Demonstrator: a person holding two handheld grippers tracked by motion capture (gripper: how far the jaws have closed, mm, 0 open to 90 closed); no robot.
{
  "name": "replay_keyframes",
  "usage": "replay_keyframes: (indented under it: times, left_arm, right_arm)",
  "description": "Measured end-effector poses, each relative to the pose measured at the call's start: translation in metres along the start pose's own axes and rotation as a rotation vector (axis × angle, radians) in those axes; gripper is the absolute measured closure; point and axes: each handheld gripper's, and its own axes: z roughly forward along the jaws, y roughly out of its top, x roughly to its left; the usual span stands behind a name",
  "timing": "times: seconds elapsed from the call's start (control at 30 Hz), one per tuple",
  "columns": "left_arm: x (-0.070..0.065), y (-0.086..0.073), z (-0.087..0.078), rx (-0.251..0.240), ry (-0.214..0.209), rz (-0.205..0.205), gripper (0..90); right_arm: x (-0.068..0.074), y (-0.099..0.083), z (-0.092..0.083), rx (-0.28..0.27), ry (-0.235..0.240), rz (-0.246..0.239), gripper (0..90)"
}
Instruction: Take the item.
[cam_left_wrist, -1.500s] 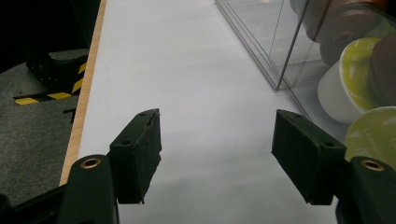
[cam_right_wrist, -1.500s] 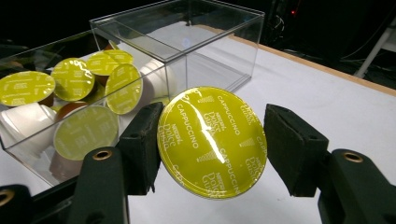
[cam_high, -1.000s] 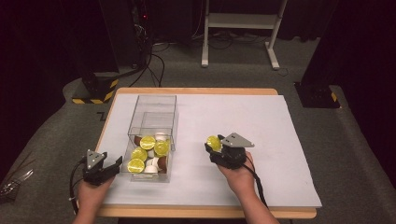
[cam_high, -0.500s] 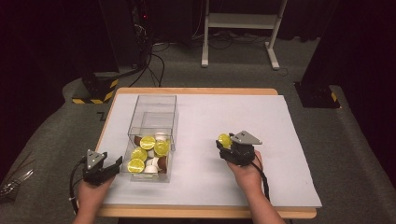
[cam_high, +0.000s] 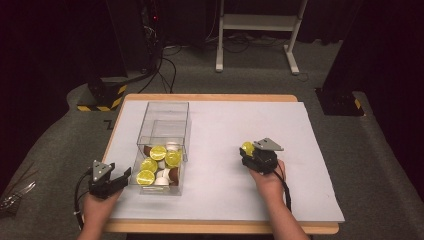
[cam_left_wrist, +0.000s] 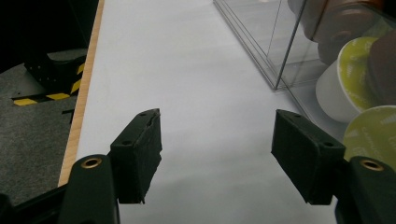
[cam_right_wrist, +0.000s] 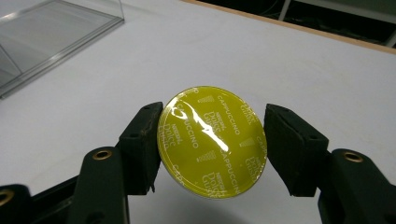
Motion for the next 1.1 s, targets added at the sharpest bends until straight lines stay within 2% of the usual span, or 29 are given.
replay_keyframes:
  times: [0.07, 0.33, 0.73, 0.97, 1.1]
  left_arm:
    - [0.001, 0.0, 0.0, 0.007, -0.001, 0.01, 33.5]
    - [0.0, 0.0, 0.0, 0.001, -0.002, 0.003, 33.7]
    - [0.0, 0.0, -0.001, 0.003, -0.005, 0.004, 33.7]
    - [0.0, 0.0, 0.0, 0.0, -0.005, -0.002, 33.7]
    - [0.002, 0.001, -0.001, 0.011, -0.012, 0.006, 35.0]
  right_arm:
    - [-0.003, -0.002, 0.003, 0.01, -0.008, 0.005, 40.0]
    - [-0.007, -0.006, 0.013, 0.049, -0.024, 0.007, 39.9]
    - [-0.012, -0.013, 0.019, 0.092, -0.041, 0.029, 39.5]
    - [-0.013, -0.013, 0.019, 0.091, -0.046, 0.035, 34.5]
    - [-0.012, -0.011, 0.014, 0.067, -0.036, 0.043, 31.4]
